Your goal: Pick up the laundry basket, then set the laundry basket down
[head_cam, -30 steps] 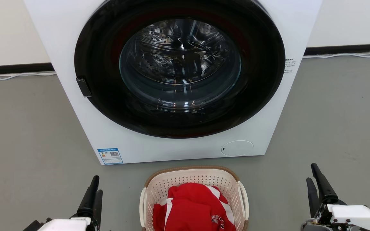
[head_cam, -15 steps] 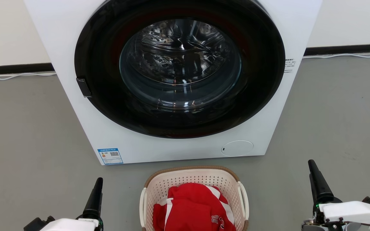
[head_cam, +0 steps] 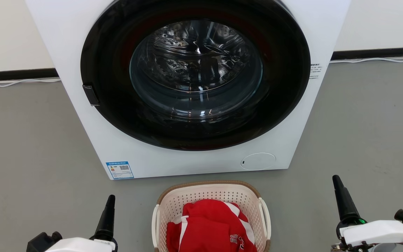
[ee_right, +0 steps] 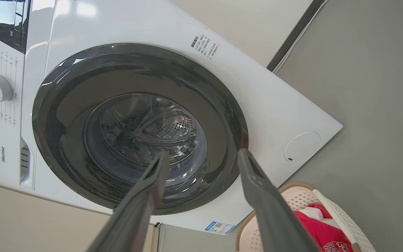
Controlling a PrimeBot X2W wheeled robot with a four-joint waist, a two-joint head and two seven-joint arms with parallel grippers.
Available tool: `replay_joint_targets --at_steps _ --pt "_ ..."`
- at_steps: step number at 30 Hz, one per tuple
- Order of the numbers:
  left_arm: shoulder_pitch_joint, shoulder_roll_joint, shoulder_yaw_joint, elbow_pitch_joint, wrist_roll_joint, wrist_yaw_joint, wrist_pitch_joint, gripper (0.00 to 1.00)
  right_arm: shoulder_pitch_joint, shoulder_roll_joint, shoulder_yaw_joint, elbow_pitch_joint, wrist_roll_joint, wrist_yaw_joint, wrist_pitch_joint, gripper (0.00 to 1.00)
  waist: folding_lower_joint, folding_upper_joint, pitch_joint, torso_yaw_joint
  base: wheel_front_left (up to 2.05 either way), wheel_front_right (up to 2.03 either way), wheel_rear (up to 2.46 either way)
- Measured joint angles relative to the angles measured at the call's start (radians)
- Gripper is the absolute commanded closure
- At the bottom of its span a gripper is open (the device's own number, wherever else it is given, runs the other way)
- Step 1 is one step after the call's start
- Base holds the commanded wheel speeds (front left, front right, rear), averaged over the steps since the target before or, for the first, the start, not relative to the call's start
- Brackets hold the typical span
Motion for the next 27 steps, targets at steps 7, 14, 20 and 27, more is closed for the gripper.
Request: replay_joint_targets --at_steps 7,14,20,27 --pt "0.000 0.001 -0.012 0.010 0.108 0.000 -0.021 0.00 0.000 -0.018 0.011 -0.012 -0.097 0.000 -0.024 0.00 0.0000 0.0000 -0.001 -0.001 0.00 0.00 0.00" --pt "0.000 0.007 -0.020 0.015 0.200 0.000 -0.036 0.00 0.000 -0.035 0.029 -0.015 -0.186 0.000 -0.042 0.00 0.0000 0.0000 -0.002 0.000 0.00 0.00 0.00" --pt "0.000 0.015 -0.027 0.019 0.319 0.000 -0.061 0.00 0.000 -0.046 0.039 -0.016 -0.297 0.000 -0.064 0.00 0.0000 0.0000 -0.004 0.000 0.00 0.00 0.00" --pt "0.000 0.023 -0.031 0.019 0.429 0.000 -0.082 0.00 0.000 -0.057 0.047 -0.015 -0.396 0.000 -0.086 0.00 0.0000 0.0000 -0.005 0.000 0.00 0.00 0.00"
